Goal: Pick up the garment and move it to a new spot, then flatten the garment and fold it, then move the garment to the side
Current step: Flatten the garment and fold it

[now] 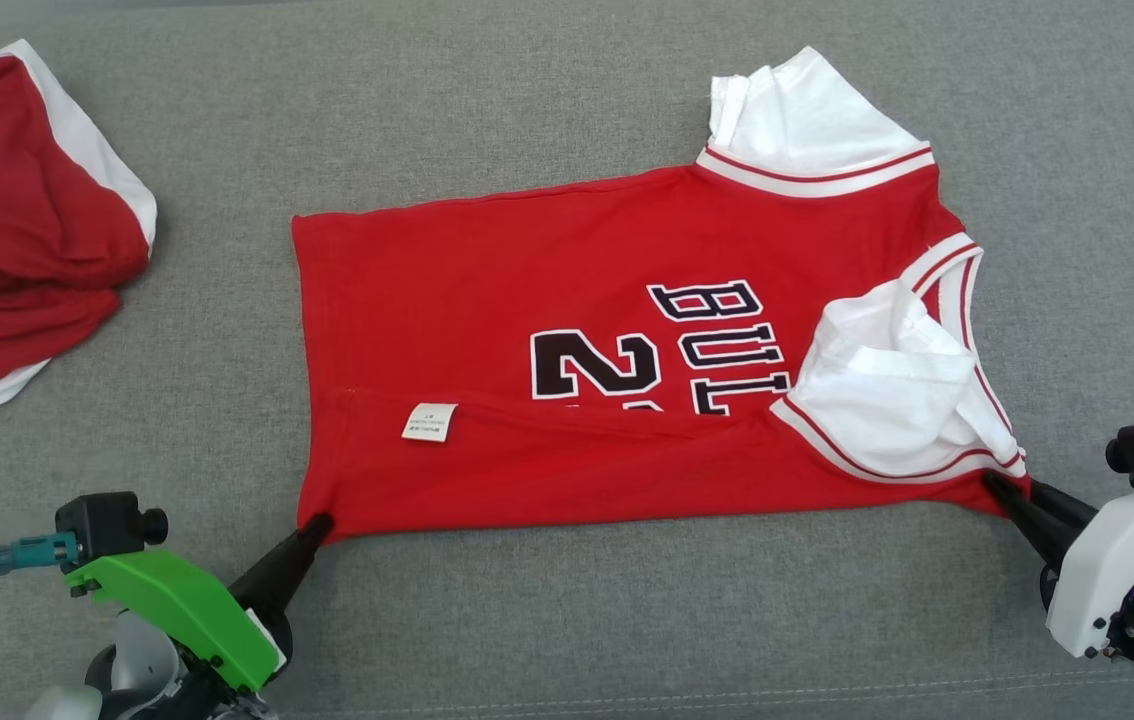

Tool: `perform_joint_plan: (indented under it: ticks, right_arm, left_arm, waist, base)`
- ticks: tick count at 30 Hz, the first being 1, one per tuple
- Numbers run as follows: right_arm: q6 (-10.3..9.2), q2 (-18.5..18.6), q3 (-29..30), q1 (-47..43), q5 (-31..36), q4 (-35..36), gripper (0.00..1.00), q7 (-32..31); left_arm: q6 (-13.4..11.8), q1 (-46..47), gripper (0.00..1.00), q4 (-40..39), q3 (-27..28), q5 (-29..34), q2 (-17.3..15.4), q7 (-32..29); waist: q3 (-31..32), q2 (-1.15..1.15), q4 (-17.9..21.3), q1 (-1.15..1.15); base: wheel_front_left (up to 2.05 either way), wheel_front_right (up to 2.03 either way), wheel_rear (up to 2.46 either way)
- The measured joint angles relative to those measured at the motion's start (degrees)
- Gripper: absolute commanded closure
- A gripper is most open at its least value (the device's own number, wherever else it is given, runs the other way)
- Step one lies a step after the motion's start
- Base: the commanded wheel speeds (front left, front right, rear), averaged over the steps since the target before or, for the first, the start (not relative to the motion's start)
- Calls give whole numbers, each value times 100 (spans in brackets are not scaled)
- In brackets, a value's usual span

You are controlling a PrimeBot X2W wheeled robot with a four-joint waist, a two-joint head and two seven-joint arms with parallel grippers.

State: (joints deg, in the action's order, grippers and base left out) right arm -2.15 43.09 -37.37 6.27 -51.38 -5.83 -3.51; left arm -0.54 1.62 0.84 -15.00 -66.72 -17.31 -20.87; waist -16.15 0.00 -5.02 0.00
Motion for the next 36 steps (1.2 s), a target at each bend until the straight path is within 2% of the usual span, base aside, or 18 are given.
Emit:
perform_joint_plan:
  ticks: [7,9,11,12,13,14,15,19,23,31,34,35,36]
  right_arm:
    - [-49,74,-66,-29,54,190,100,-115]
    - [-55,99,-81,-29,85,248,100,-156]
    - [-56,131,-107,-28,124,304,100,-192]
    - [-75,147,-109,-27,159,333,100,-220]
    - [-97,166,-111,-26,186,370,100,-233]
    - [-98,188,-107,-22,213,399,100,-233]
    - [-99,197,-94,-5,219,416,100,-233]
    - [-112,278,-38,58,257,526,100,-272]
    - [-158,367,34,69,256,578,100,-318]
    - [-236,391,37,82,241,682,100,-463]
    - [-253,390,43,82,237,710,52,-478]
    - [-253,390,43,82,215,726,0,-534]
    - [-253,391,43,82,187,739,0,-569]
  left_arm:
    - [-4,-63,98,-45,-163,236,-30,70]
    - [-4,-63,85,-57,-183,288,-22,85]
    - [-15,-62,51,-71,-187,372,-26,147]
    - [-44,-57,44,-75,-186,430,-44,186]
    - [-54,-51,41,-76,-181,486,-77,216]
    - [-56,-43,53,-77,-166,544,-99,265]
    - [-56,-32,59,-76,-156,600,-122,290]
    - [-100,15,73,-105,-100,655,-169,327]
    - [-136,54,72,-122,-105,655,-169,326]
    - [-149,60,59,-116,-177,647,-165,274]
    - [-151,60,49,-109,-186,647,-165,269]
    - [-156,62,29,-103,-186,647,-165,267]
    - [-156,66,20,-101,-186,647,-168,246]
  waist:
    - [-51,0,3,0]
    - [-64,0,2,0]
    - [-76,0,3,0]
    - [-85,0,8,0]
    - [-95,0,13,0]
    - [-109,0,17,0]
    - [-121,0,21,0]
    - [-180,0,41,0]
    - [-247,0,55,0]
    - [-332,0,38,0]
    - [-346,0,29,0]
    - [-347,0,26,0]
    - [-346,0,23,0]
  base:
    - [0,0,0]
    - [0,0,0]
    - [0,0,0]
    - [0,0,0]
    - [0,0,0]
    - [0,0,0]
    - [0,0,0]
    - [0,0,0]
    - [0,0,0]
    - [0,0,0]
    - [0,0,0]
    - [0,0,0]
    - [0,0,0]
